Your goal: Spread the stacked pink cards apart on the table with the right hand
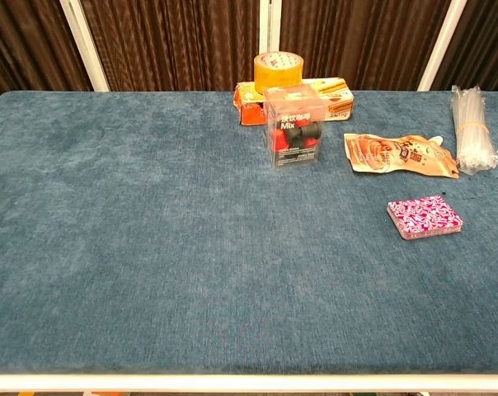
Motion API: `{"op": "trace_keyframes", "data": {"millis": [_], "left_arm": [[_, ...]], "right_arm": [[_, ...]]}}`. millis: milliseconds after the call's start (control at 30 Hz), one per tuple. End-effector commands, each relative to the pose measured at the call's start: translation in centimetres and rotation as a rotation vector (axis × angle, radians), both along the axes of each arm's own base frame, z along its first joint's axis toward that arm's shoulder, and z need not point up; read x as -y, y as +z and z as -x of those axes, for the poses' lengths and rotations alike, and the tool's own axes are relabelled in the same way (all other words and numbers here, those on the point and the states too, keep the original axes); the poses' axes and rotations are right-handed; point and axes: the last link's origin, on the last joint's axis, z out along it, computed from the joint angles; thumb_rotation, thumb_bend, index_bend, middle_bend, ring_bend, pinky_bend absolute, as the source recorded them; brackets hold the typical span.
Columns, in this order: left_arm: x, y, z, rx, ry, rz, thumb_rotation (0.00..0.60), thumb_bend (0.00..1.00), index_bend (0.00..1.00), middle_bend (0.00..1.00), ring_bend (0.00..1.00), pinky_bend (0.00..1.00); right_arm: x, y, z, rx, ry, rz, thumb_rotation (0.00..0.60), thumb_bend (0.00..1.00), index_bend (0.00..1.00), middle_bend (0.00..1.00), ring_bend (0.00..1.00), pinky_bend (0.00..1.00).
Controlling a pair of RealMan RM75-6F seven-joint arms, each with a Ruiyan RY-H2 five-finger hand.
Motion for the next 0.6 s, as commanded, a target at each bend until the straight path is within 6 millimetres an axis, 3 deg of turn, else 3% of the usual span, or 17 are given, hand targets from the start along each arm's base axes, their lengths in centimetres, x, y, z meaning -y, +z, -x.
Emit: {"op": "trace_keyframes", "data": {"millis": [33, 600], "left_arm": [[0.01, -0.01, 0.00, 0.000, 0.001, 0.001, 0.600, 0.00, 0.13, 0.10, 0.00, 0.10], [-0.28, 0.25, -0.69, 0.010, -0.016, -0.005, 0.600, 0.00, 0.13, 0.10, 0.00, 0.10]], "right_arm": [[-0.01, -0.03, 0.01, 0.000, 0.000, -0.001, 0.600, 0.15, 0.00, 0.00, 0.00, 0.00], [0.17, 0.08, -0.53, 0.008, 0.008, 0.003, 0.600, 0.15, 0.00, 0.00, 0.00, 0.00]]}}
